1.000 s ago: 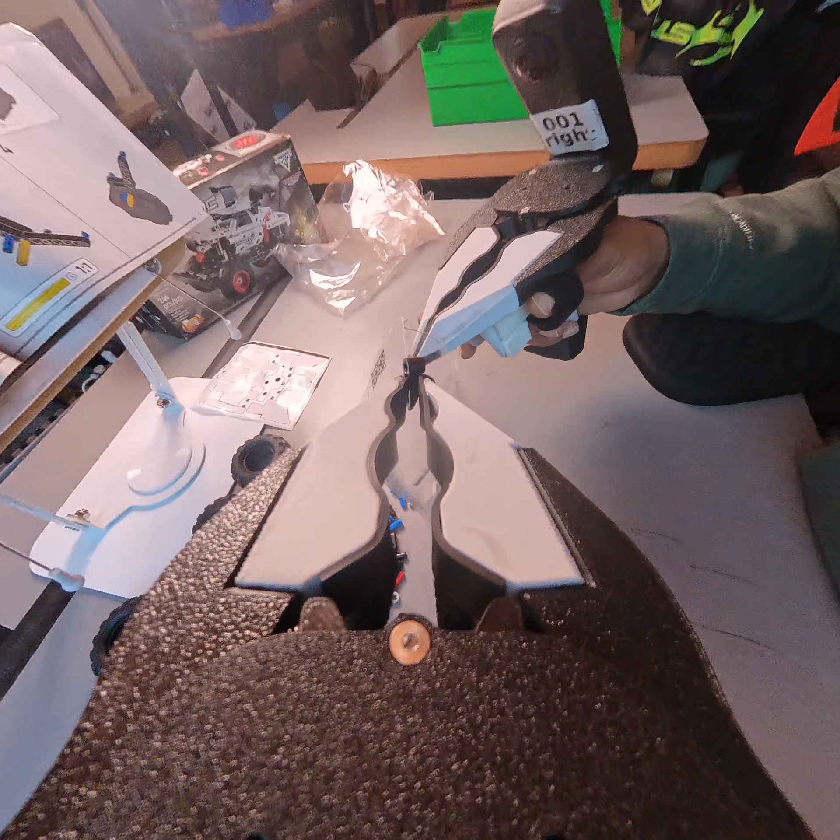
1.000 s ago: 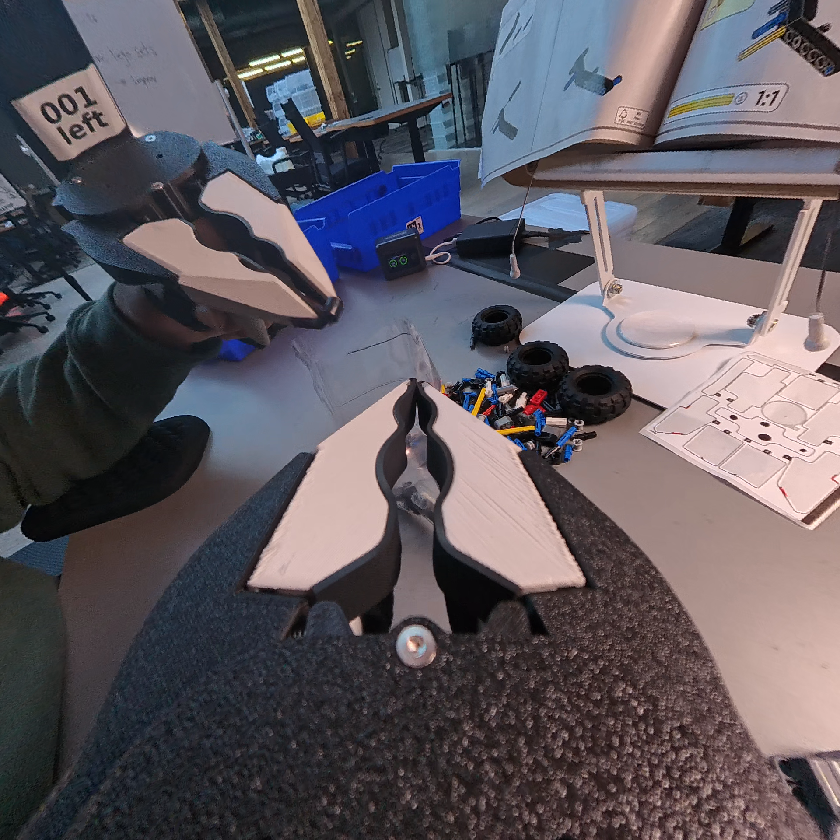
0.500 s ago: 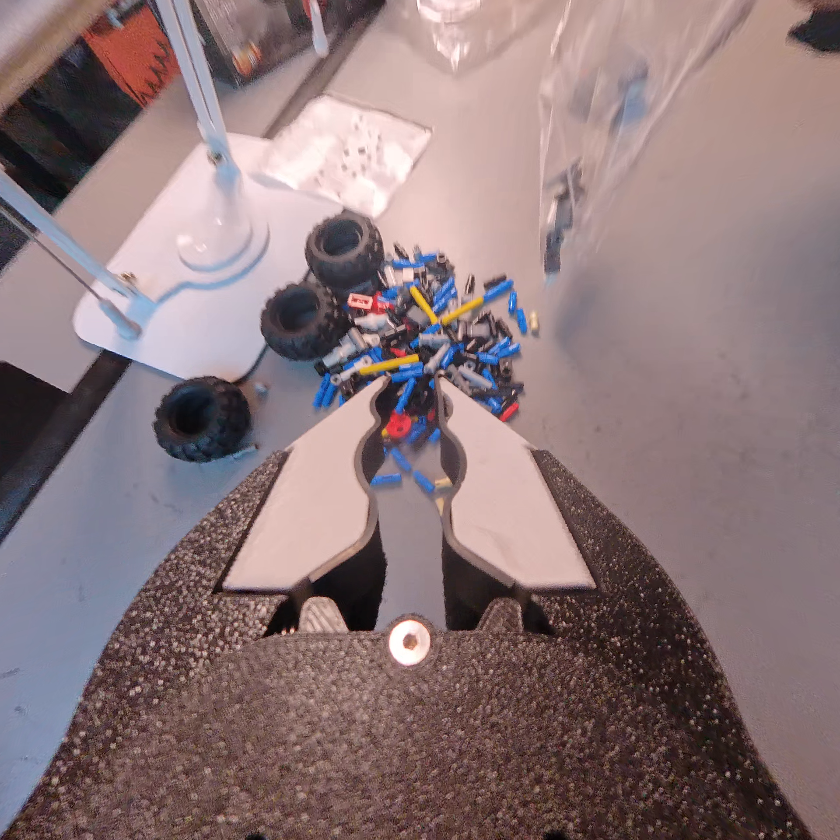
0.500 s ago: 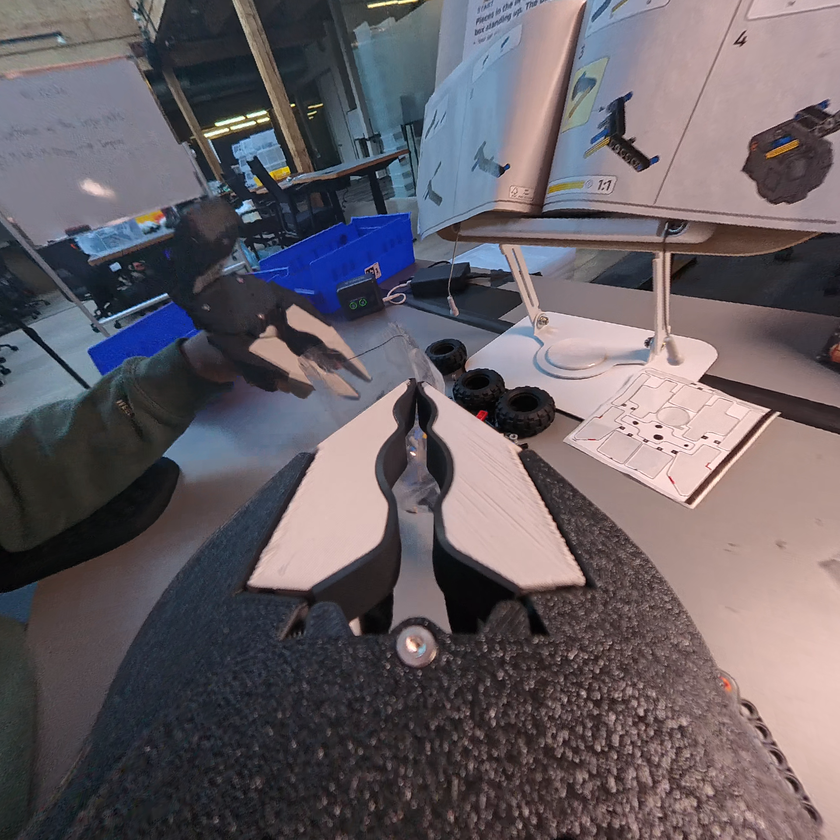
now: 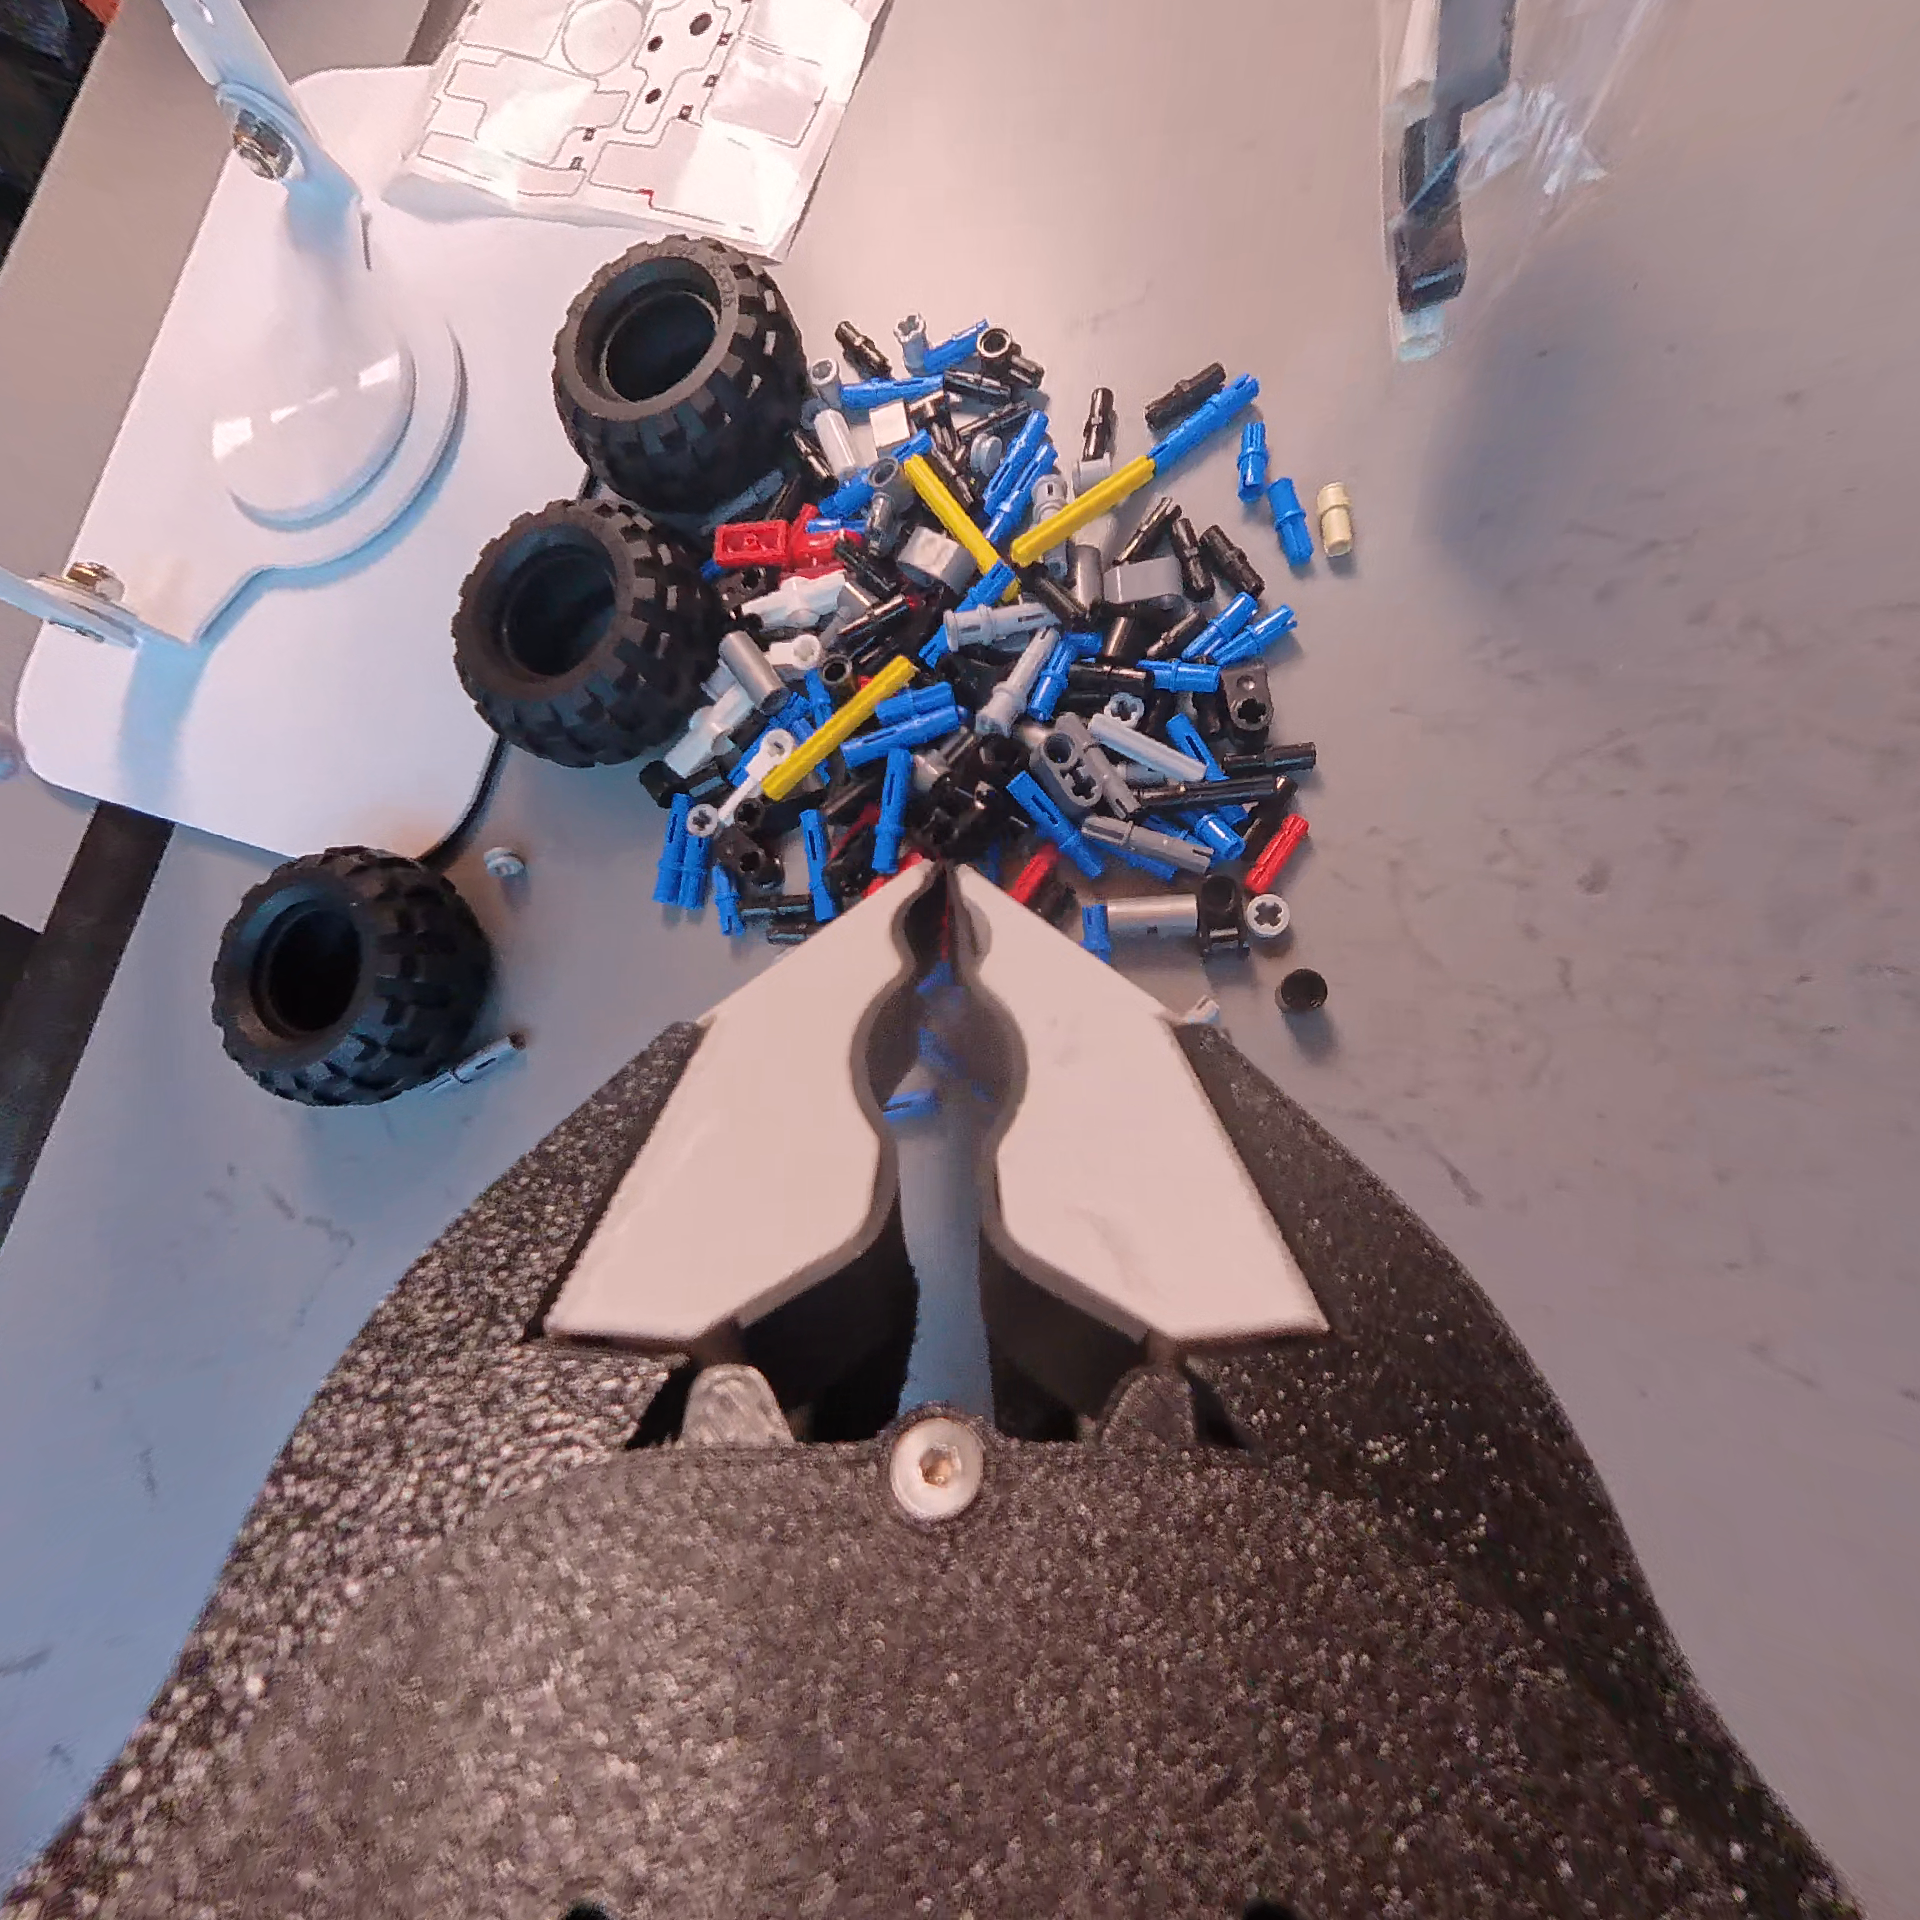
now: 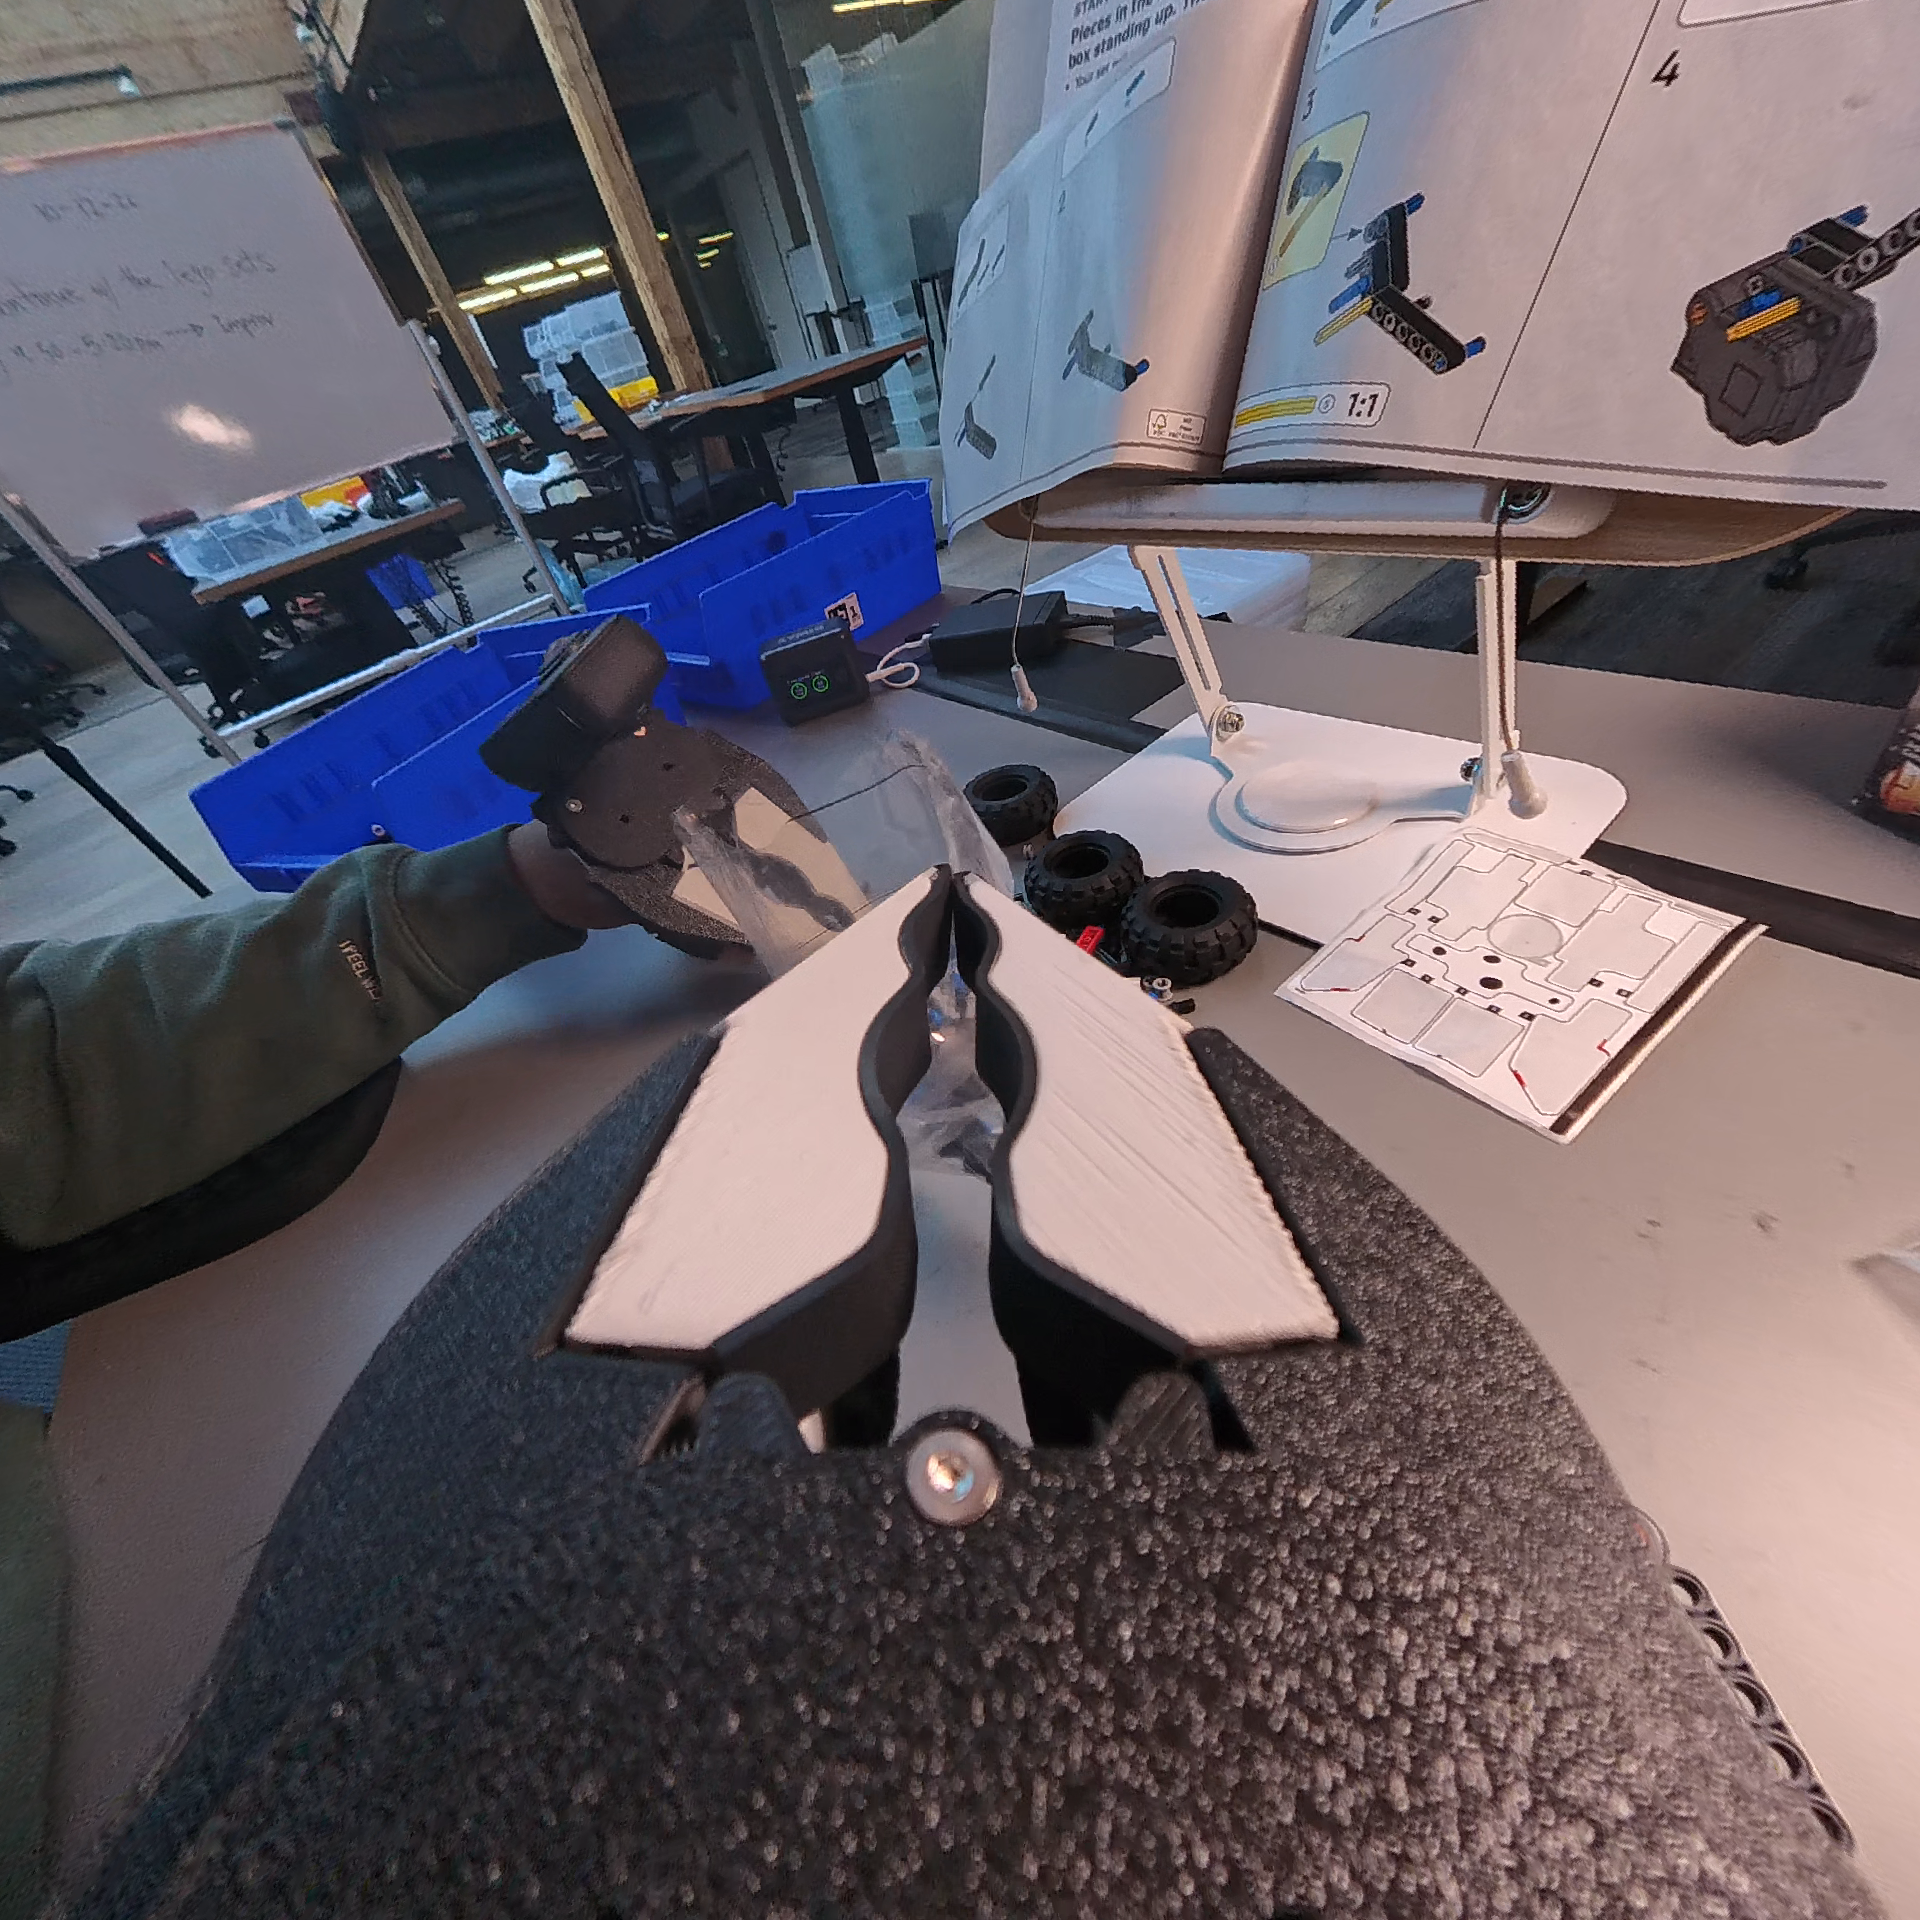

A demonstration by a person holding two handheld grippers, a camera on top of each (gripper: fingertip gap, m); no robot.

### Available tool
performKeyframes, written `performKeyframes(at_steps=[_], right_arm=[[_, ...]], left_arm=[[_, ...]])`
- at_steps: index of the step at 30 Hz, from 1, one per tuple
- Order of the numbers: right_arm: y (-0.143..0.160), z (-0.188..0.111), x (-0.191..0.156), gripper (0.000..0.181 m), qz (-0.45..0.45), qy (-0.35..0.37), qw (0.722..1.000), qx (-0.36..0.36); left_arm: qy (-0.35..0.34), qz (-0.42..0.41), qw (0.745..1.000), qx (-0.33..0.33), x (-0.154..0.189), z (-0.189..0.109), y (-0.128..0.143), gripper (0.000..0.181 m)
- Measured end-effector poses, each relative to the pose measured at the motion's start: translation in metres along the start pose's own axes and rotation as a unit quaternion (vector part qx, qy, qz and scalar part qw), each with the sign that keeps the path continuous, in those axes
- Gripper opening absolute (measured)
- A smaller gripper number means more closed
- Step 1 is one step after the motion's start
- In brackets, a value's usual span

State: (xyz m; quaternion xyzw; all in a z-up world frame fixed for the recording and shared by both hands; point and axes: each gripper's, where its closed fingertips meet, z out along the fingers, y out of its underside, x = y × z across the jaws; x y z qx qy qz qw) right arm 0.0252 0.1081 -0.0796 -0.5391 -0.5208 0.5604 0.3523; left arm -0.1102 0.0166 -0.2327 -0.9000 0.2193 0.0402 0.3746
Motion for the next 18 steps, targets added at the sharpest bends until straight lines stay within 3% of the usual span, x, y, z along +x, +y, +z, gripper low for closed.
performKeyframes(at_steps=[4, 7, 10, 18], right_arm=[[0.003, 0.002, -0.002, 0.000, -0.002, -0.001, 1.000, -0.005], [0.004, 0.004, -0.003, 0.000, -0.004, -0.002, 1.000, -0.007], [0.005, 0.005, -0.006, 0.000, -0.005, -0.004, 1.000, -0.009], [0.007, 0.006, -0.008, 0.000, -0.004, -0.008, 1.000, -0.011]], left_arm=[[0.010, -0.019, 0.999, 0.046, -0.002, -0.014, -0.013, 0.000], [0.009, -0.002, 0.999, 0.044, 0.000, -0.018, -0.015, 0.000], [0.024, 0.002, 0.999, 0.026, 0.005, -0.008, -0.012, 0.022], [0.044, 0.008, 0.999, -0.010, 0.007, 0.008, -0.006, 0.013]])
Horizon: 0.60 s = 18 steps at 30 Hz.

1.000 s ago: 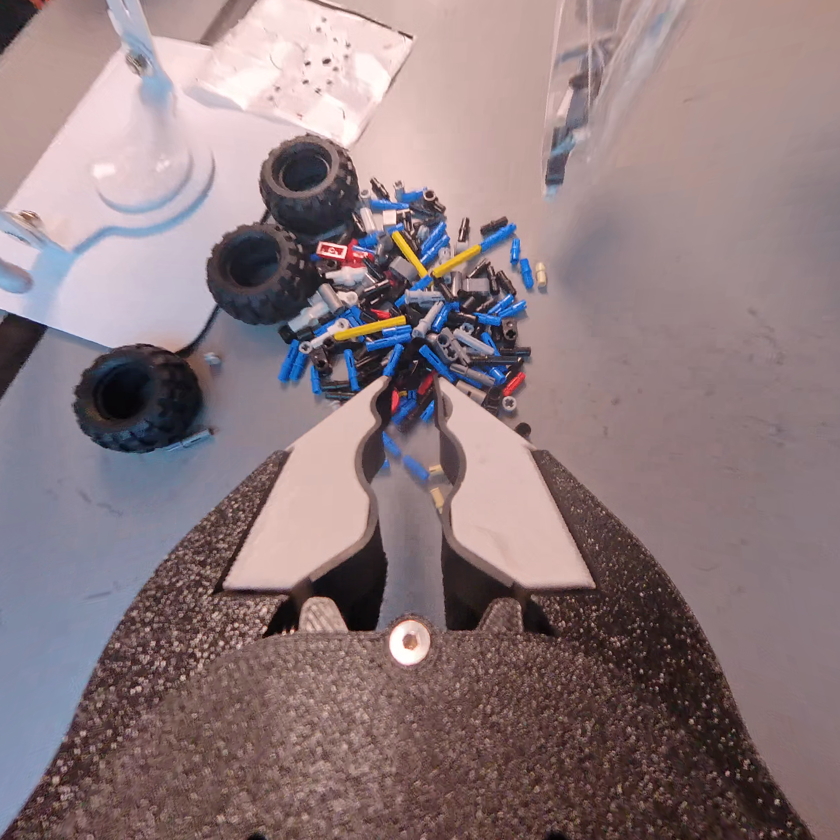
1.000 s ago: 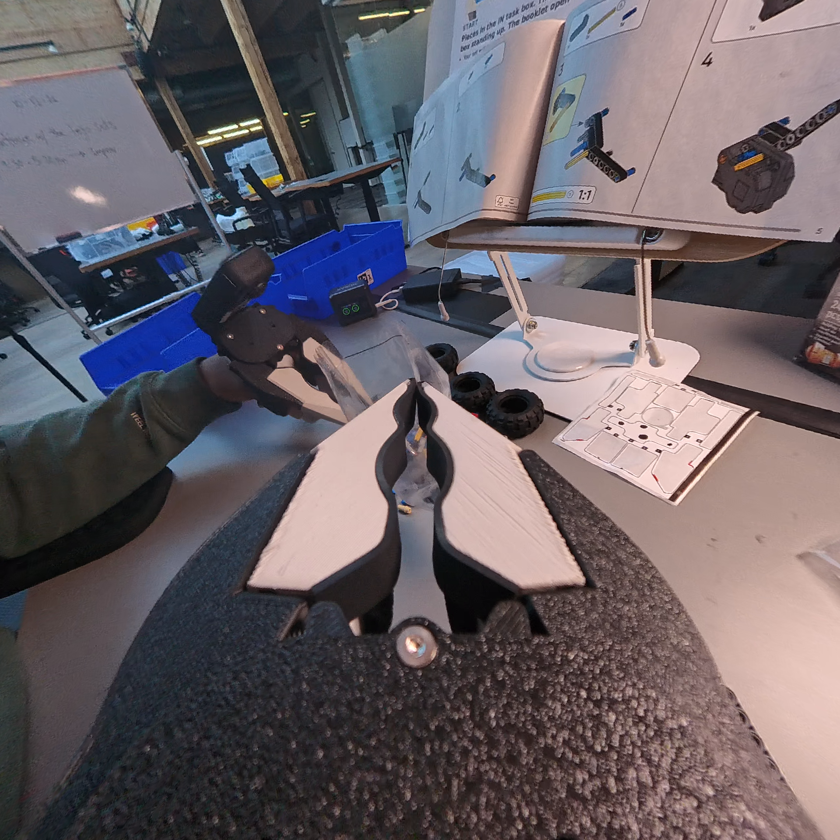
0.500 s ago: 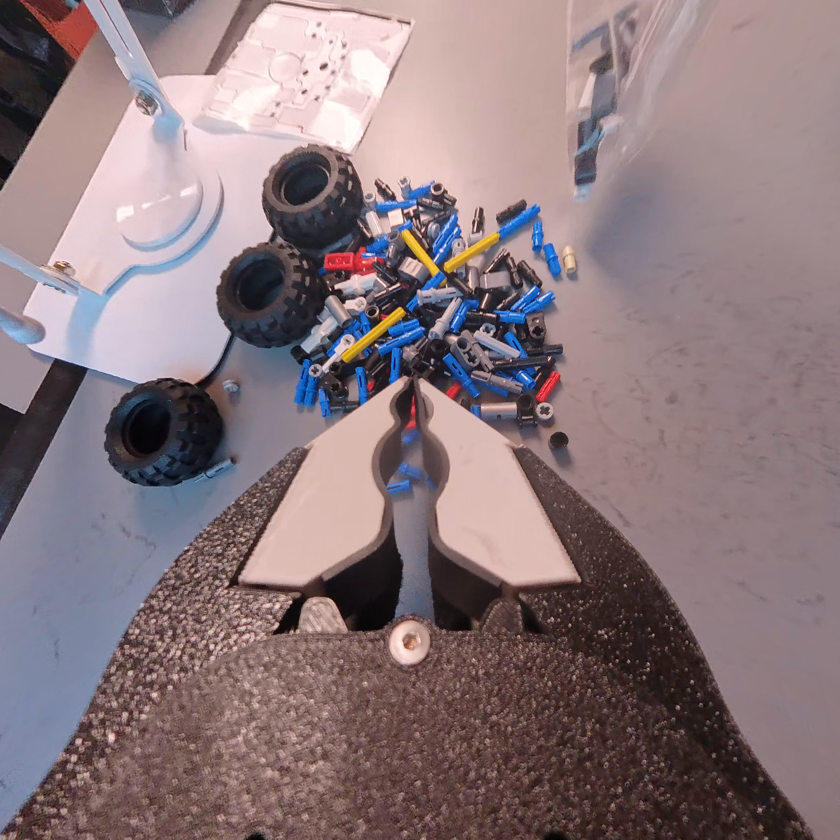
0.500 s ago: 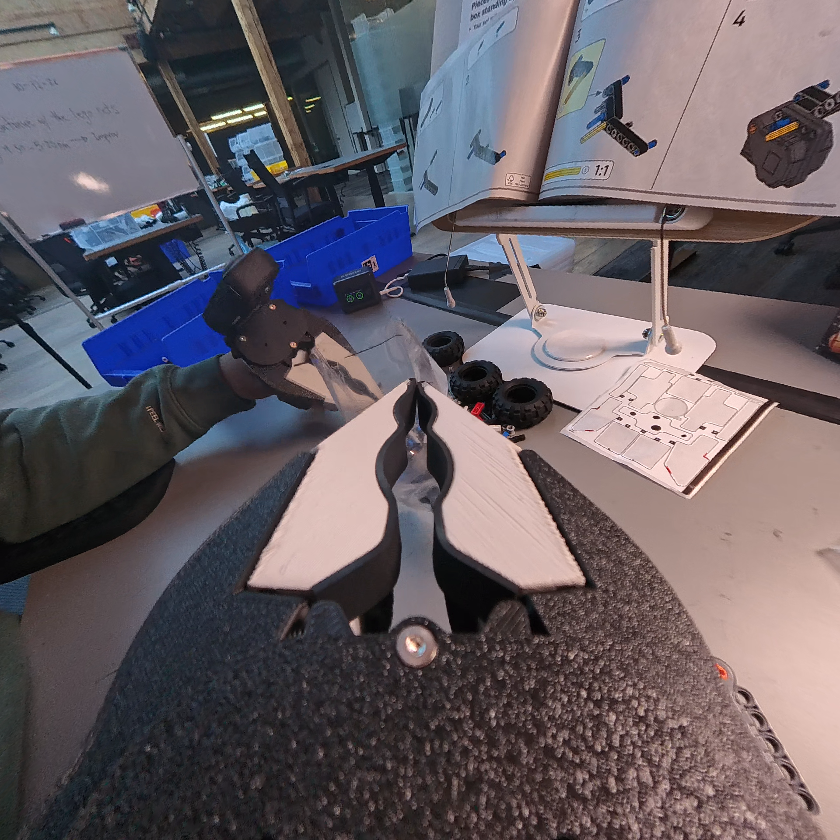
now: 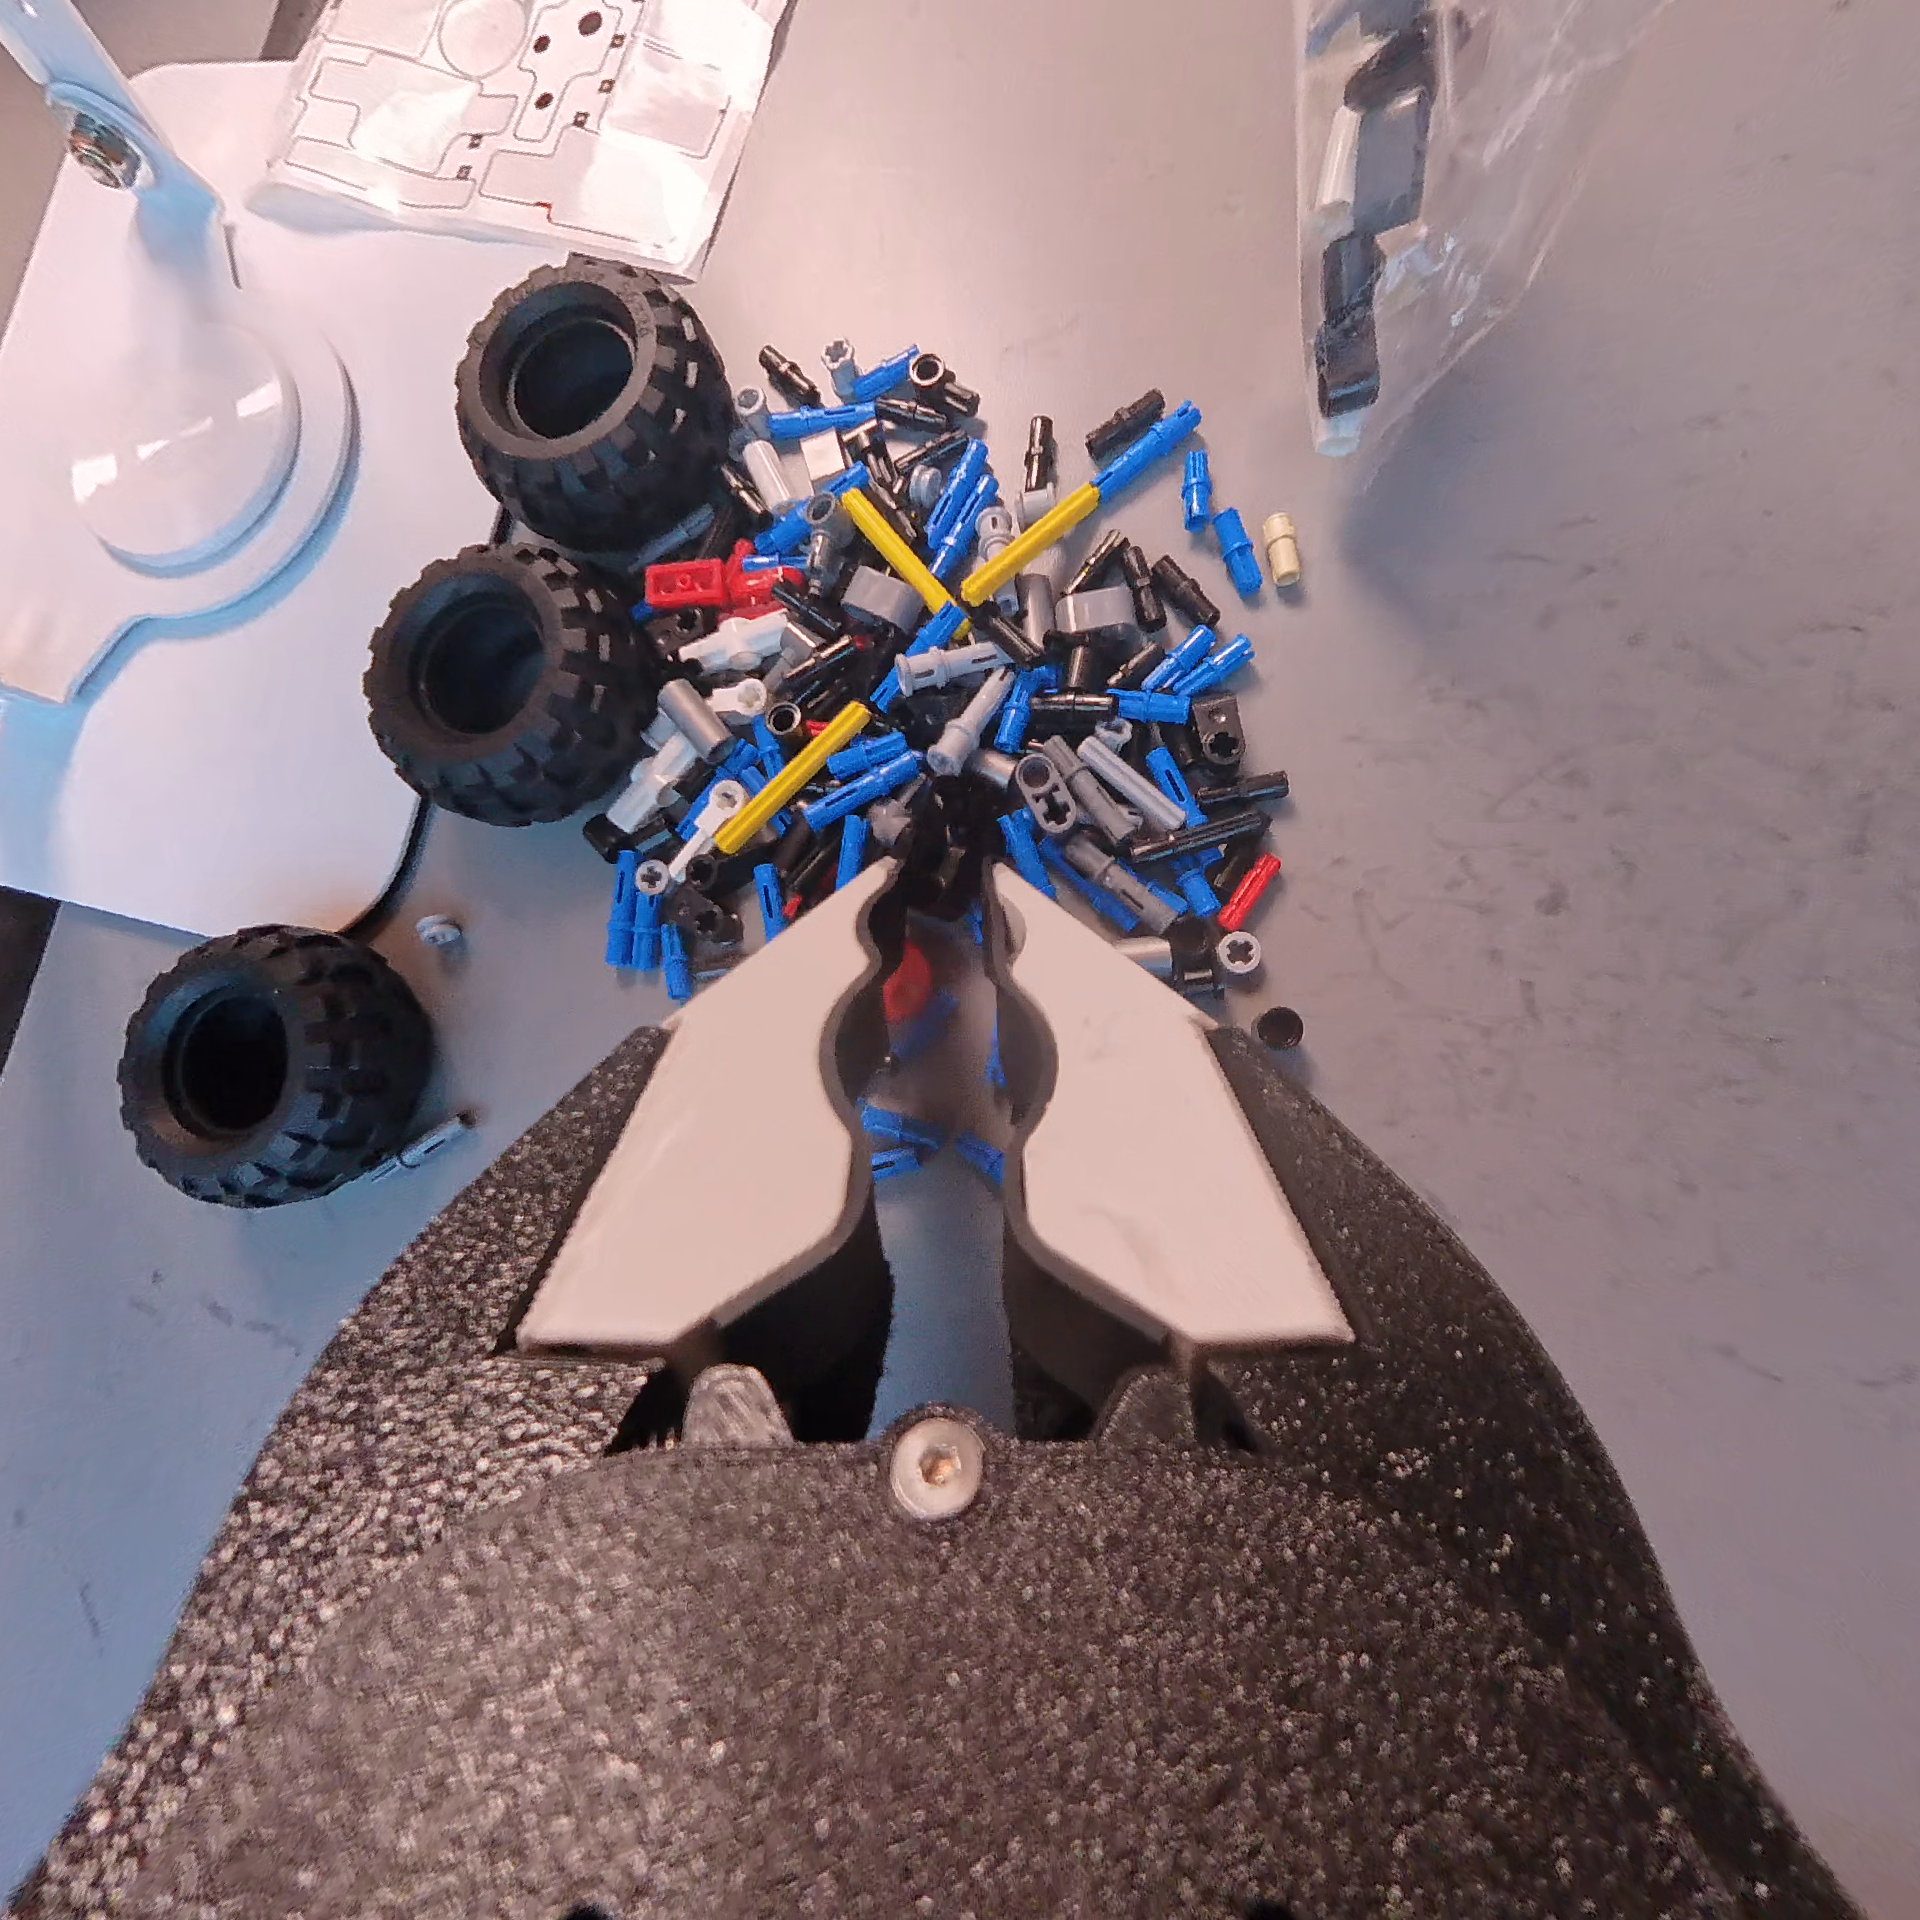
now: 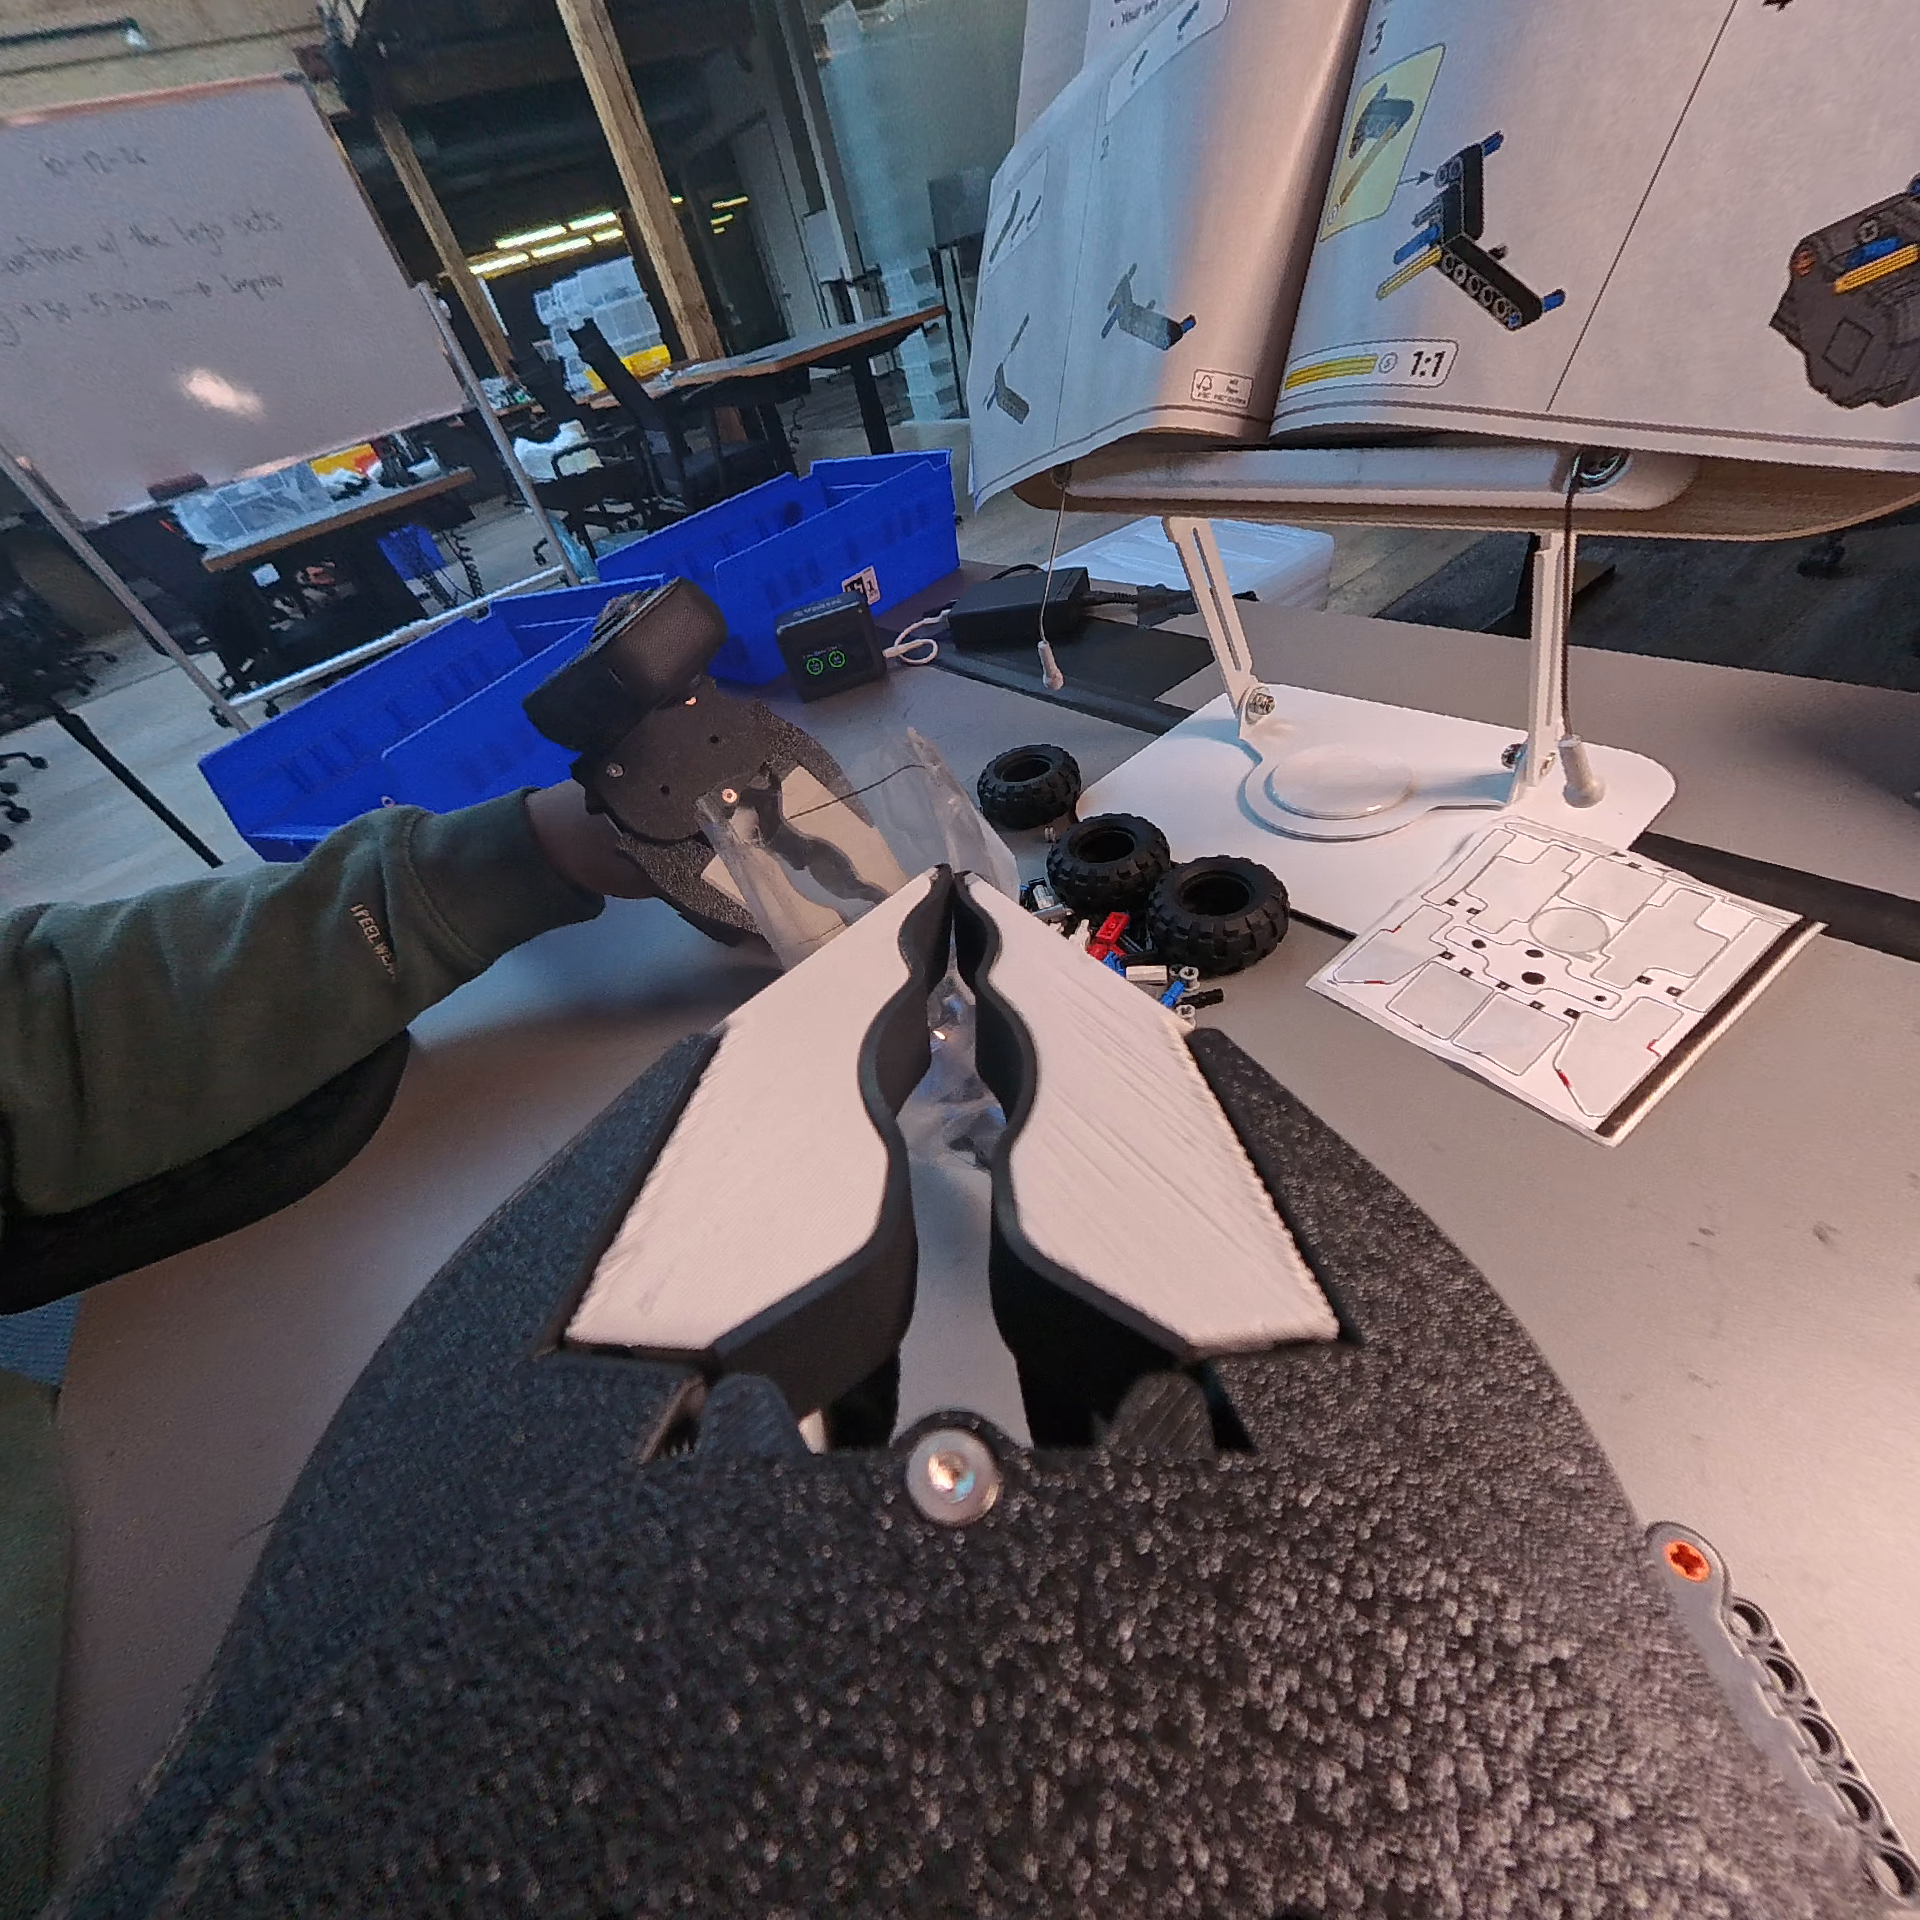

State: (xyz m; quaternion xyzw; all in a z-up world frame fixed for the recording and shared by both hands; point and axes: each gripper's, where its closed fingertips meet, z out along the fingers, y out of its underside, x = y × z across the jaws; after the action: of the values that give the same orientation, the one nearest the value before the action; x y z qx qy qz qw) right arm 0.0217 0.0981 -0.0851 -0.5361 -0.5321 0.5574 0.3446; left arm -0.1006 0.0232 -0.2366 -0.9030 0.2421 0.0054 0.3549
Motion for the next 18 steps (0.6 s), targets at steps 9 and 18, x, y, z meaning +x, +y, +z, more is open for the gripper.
performKeyframes(at_steps=[9, 18], right_arm=[[0.004, 0.003, -0.002, 0.000, 0.000, -0.003, 1.000, -0.005], [0.015, 0.017, -0.018, 0.000, -0.005, -0.014, 1.000, -0.023]], left_arm=[[0.018, -0.042, 0.993, 0.107, 0.000, -0.036, -0.031, 0.012], [0.081, -0.009, 0.958, 0.274, 0.060, -0.108, -0.157, 0.012]])
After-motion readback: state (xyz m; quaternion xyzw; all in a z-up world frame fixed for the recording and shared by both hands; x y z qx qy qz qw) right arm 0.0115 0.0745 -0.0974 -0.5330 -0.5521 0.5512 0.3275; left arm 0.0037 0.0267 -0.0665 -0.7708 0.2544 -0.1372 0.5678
